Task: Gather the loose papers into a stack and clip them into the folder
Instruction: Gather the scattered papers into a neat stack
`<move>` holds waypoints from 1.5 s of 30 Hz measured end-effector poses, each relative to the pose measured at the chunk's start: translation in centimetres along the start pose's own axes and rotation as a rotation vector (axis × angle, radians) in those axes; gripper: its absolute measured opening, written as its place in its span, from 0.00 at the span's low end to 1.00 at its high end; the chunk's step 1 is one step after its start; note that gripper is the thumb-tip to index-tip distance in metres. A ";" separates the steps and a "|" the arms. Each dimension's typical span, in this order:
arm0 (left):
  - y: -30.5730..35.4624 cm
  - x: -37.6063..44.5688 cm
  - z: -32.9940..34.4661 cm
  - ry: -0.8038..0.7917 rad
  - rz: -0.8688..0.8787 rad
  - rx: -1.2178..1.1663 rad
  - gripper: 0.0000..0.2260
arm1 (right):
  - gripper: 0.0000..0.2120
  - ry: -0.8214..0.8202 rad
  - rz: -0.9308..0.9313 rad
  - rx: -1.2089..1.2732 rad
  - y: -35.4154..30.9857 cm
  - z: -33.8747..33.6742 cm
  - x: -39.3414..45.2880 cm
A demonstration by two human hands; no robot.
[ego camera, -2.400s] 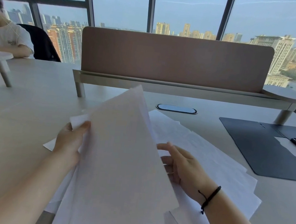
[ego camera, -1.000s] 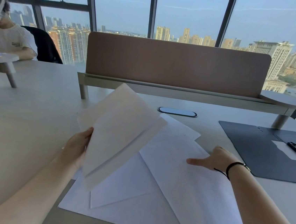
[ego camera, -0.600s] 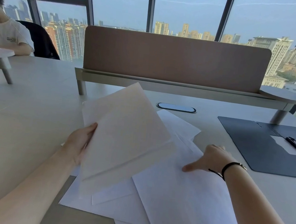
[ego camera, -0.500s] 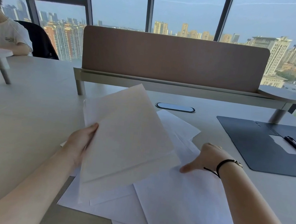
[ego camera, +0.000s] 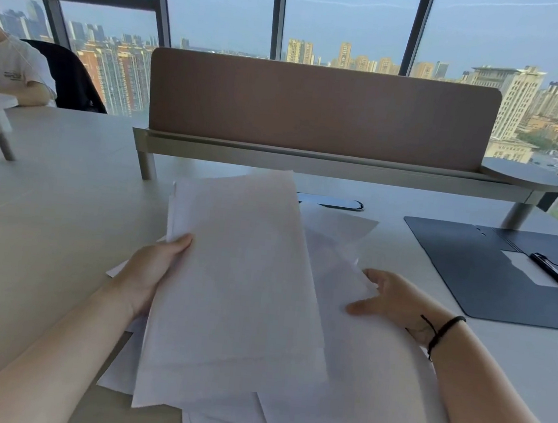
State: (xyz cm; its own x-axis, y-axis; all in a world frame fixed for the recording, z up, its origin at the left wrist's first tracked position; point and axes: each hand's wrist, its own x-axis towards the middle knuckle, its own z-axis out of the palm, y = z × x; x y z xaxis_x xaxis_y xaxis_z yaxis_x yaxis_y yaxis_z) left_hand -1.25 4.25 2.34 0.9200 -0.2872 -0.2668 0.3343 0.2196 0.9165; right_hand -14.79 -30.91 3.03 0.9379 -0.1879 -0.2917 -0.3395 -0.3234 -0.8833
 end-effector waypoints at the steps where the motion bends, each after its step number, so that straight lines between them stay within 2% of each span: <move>1: -0.1 -0.1 0.2 -0.018 -0.004 0.017 0.14 | 0.21 -0.007 -0.026 0.034 0.0 0.2 0.2; 4: 0.0 -1.0 1.0 -0.061 0.004 0.114 0.12 | 0.15 -0.030 -0.068 0.130 0.1 0.3 0.4; 7: 1.1 -0.8 -0.2 0.088 0.187 0.266 0.13 | 0.15 -0.053 -0.097 0.236 0.7 0.1 0.3; 9: 1.9 -0.3 -2.1 0.197 0.261 0.364 0.17 | 0.23 -0.054 -0.119 0.322 1.2 -0.3 0.1; 11: 2.0 0.2 -3.4 0.218 0.265 0.397 0.15 | 0.36 -0.084 -0.141 0.341 1.5 -0.8 0.0; 13: 1.8 0.2 -3.4 0.146 0.227 0.400 0.11 | 0.40 -0.112 -0.169 0.352 1.7 -1.2 0.0; 16: 1.3 0.1 -2.6 0.012 0.196 0.401 0.12 | 0.36 -0.123 -0.198 0.382 1.7 -1.4 0.1; 19: 1.0 -0.4 -1.7 -0.108 0.166 0.425 0.22 | 0.28 -0.117 -0.215 0.411 1.5 -1.5 0.1; 23: 0.8 -1.0 -0.5 -0.210 0.147 0.448 0.34 | 0.36 -0.127 -0.228 0.398 1.5 -1.2 0.3; 25: 0.5 -1.2 0.2 -0.252 0.143 0.470 0.36 | 0.31 -0.044 -0.225 0.342 1.3 -0.8 0.4; 26: 0.3 -1.3 0.4 -0.275 0.147 0.479 0.36 | 0.27 0.019 -0.224 0.273 1.0 -0.5 0.4; 28: 0.0 -1.5 1.0 -0.297 0.142 0.494 0.31 | 0.25 0.189 -0.218 0.054 0.6 0.0 0.4; 31: -0.3 -1.8 1.5 -0.341 0.135 0.483 0.15 | 0.27 0.283 -0.197 -0.058 0.6 0.5 0.7; 33: -0.3 -1.7 1.4 -0.346 0.167 0.463 0.17 | 0.29 0.334 -0.187 -0.164 0.8 0.8 1.0; 36: 0.0 -1.3 0.8 -0.279 0.306 0.451 0.30 | 0.34 0.418 -0.144 -0.467 1.1 1.0 1.3; 38: 0.3 -1.1 0.3 -0.244 0.389 0.416 0.30 | 0.34 0.396 -0.129 -0.603 0.8 1.4 1.1; 40: 0.5 -1.3 0.2 -0.245 0.410 0.357 0.28 | 0.40 0.338 -0.134 -0.675 0.4 1.9 0.8; 42: 0.4 -1.2 0.0 -0.265 0.403 0.292 0.24 | 0.44 0.330 -0.179 -0.593 0.2 2.1 0.6; 43: 0.5 -1.3 0.1 -0.266 0.398 0.246 0.19 | 0.39 0.326 -0.197 -0.480 0.0 2.0 0.4; 45: 0.6 -1.3 0.3 -0.233 0.392 0.162 0.11 | 0.23 0.298 -0.212 -0.178 -0.4 1.8 0.1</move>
State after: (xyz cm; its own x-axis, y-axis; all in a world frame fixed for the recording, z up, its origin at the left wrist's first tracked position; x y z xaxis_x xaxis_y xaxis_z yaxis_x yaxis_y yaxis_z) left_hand -2.34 4.48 3.30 0.8937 -0.4171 0.1651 -0.0820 0.2100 0.9743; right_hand -14.40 -29.13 2.69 0.9355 -0.3517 0.0322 -0.1724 -0.5343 -0.8276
